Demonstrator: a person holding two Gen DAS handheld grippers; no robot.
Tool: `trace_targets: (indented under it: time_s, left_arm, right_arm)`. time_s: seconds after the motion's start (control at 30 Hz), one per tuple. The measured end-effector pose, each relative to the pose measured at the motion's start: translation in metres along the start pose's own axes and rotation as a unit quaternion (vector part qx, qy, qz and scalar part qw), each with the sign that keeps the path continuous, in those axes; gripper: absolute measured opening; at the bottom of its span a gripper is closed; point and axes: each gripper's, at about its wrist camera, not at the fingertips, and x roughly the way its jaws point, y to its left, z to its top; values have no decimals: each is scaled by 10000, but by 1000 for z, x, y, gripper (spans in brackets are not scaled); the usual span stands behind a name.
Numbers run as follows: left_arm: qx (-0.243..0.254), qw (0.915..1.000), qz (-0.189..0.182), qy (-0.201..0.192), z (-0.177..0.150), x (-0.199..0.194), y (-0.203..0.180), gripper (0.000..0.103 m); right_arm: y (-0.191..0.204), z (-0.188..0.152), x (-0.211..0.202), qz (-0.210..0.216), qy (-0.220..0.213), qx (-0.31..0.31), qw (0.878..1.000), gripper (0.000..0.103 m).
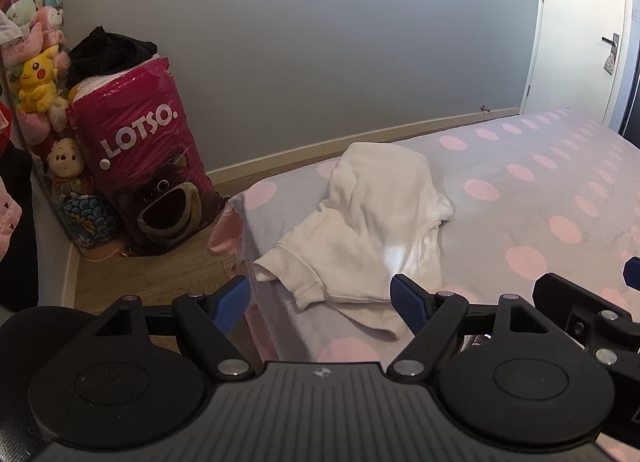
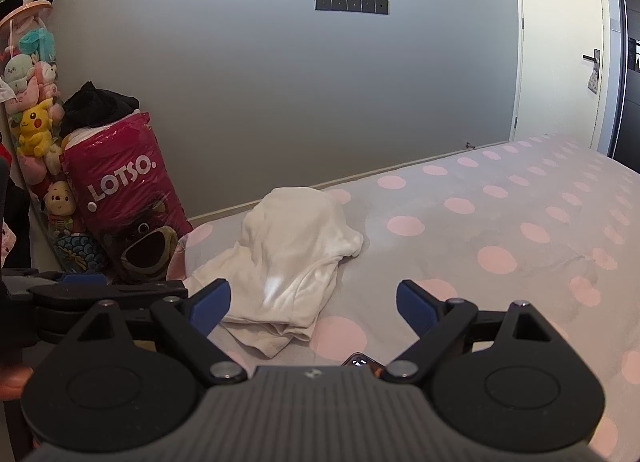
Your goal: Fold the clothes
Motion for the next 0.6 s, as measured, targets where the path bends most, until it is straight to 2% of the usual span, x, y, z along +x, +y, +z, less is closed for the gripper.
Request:
trace_targets:
  time_s: [0.23,0.6]
  left_arm:
    - [14,9999,-49,103,1,3,-2,77]
    - [39,10000,-20,44,-4,6,-7,77]
  right_arm:
    - [0,2,0,-18,-2,19,10000,92]
    - [-1,5,0,-43,9,53,10000,92]
